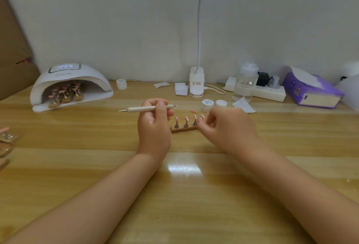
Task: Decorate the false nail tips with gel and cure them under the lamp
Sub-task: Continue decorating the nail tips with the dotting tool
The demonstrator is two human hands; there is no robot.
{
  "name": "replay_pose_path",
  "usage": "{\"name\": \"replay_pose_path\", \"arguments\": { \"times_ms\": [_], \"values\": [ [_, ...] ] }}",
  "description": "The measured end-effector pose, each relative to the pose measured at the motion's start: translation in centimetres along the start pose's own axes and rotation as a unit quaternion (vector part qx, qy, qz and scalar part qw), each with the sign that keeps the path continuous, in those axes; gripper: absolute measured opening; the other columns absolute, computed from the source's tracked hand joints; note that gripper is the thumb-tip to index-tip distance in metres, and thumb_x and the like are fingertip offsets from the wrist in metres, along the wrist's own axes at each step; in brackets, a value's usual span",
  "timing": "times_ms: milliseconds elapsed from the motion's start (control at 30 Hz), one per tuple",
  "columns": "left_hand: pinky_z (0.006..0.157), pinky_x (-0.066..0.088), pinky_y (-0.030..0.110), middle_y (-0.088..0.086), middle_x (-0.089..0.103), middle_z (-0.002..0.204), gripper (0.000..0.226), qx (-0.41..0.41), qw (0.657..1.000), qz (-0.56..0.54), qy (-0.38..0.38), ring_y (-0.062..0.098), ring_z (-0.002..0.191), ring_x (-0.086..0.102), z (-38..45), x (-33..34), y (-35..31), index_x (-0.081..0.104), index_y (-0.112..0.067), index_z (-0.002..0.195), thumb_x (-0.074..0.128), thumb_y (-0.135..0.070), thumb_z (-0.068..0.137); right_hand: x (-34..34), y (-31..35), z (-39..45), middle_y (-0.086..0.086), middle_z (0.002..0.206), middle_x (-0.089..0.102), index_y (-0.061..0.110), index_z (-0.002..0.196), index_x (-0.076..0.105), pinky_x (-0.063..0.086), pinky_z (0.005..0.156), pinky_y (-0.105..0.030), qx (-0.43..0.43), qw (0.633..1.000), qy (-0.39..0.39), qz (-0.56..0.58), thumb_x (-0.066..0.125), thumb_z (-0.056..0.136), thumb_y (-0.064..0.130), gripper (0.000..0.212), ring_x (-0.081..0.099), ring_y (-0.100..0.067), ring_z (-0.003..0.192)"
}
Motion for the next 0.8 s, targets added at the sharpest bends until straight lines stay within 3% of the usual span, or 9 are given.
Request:
{"name": "replay_pose_path", "arguments": {
  "times_ms": [67, 133, 200, 267, 367, 600, 800],
  "values": [
    [0.06, 0.046, 0.01, -0.004, 0.061, 0.072, 0.021, -0.001, 1.0, -0.001, 0.004, -0.005, 0.063, 0.057, -0.1, 0.0, 0.0, 0.053, -0.02, 0.084, 0.041, -0.014, 0.101, -1.1, -2.4, -0.2, 0.015, 0.062, 0.048, 0.019, 0.079, 0.062, 0.033, 0.048, -0.024, 0.036, 0.997, -0.062, 0.011, 0.058, 0.081, 0.054, 0.035, 0.05, -0.011, 0.064],
    [0.06, 0.047, 0.011, -0.006, 0.061, 0.071, 0.022, -0.002, 1.0, 0.0, 0.008, -0.005, 0.063, 0.058, -0.2, 0.0, 0.0, 0.053, -0.02, 0.084, 0.041, -0.014, 0.101, -1.5, -4.8, -0.1, 0.014, 0.072, 0.046, 0.019, 0.093, 0.062, 0.033, 0.055, -0.027, 0.075, 0.995, -0.073, 0.006, 0.06, 0.074, 0.062, 0.047, 0.047, -0.012, 0.073],
    [0.06, 0.047, 0.011, -0.007, 0.061, 0.071, 0.022, 0.0, 1.0, 0.003, 0.009, -0.004, 0.064, 0.058, -0.2, 0.0, 0.0, 0.053, -0.021, 0.084, 0.041, -0.014, 0.101, -1.2, -6.7, 0.0, 0.007, 0.09, 0.053, 0.021, 0.106, 0.06, 0.041, 0.074, -0.032, 0.124, 0.992, -0.025, -0.019, 0.062, 0.067, 0.069, 0.063, 0.051, -0.017, 0.091],
    [0.06, 0.046, 0.01, -0.005, 0.061, 0.073, 0.022, 0.002, 1.0, 0.006, 0.011, -0.004, 0.064, 0.059, -0.1, 0.0, 0.0, 0.053, -0.021, 0.084, 0.041, -0.013, 0.101, -0.8, -8.0, 0.0, 0.003, 0.109, 0.056, 0.026, 0.114, 0.057, 0.041, 0.09, -0.038, 0.183, 0.982, 0.02, -0.033, 0.064, 0.06, 0.074, 0.073, 0.049, -0.022, 0.109],
    [0.06, 0.046, 0.01, -0.004, 0.061, 0.074, 0.022, 0.001, 1.0, 0.009, 0.013, -0.004, 0.065, 0.059, -0.2, 0.0, -0.1, 0.053, -0.02, 0.084, 0.041, -0.013, 0.101, 0.3, -8.8, -0.2, -0.001, 0.119, 0.053, 0.026, 0.119, 0.057, 0.041, 0.095, -0.04, 0.233, 0.967, 0.085, -0.051, 0.061, 0.057, 0.078, 0.081, 0.046, -0.026, 0.117],
    [0.06, 0.047, 0.011, -0.011, 0.062, 0.067, 0.022, 0.026, 0.999, 0.016, 0.039, -0.004, 0.064, 0.059, -0.6, 0.2, -0.5, 0.053, -0.019, 0.084, 0.042, -0.011, 0.1, 1.0, -8.5, 0.0, 0.003, 0.092, 0.053, 0.032, 0.087, 0.07, 0.043, 0.083, -0.036, 0.217, 0.973, 0.073, 0.024, 0.067, 0.065, 0.061, 0.036, 0.05, -0.025, 0.103],
    [0.06, 0.05, 0.021, -0.013, 0.064, 0.066, 0.015, 0.062, 0.991, 0.046, 0.109, 0.001, 0.062, 0.059, -1.2, 0.7, -0.9, 0.056, -0.028, 0.081, 0.045, -0.029, 0.091, 0.0, -5.8, -0.4, 0.007, 0.082, 0.047, 0.022, 0.084, 0.064, 0.035, 0.077, -0.032, 0.075, 0.996, -0.02, 0.05, 0.074, 0.064, 0.045, 0.031, 0.049, -0.022, 0.091]
  ]
}}
Point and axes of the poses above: each hand's wrist, its own z-axis towards the middle knuckle, its own x-axis out of the palm, y = z × x, the point moved 2 cm from there along z, towards the middle knuckle
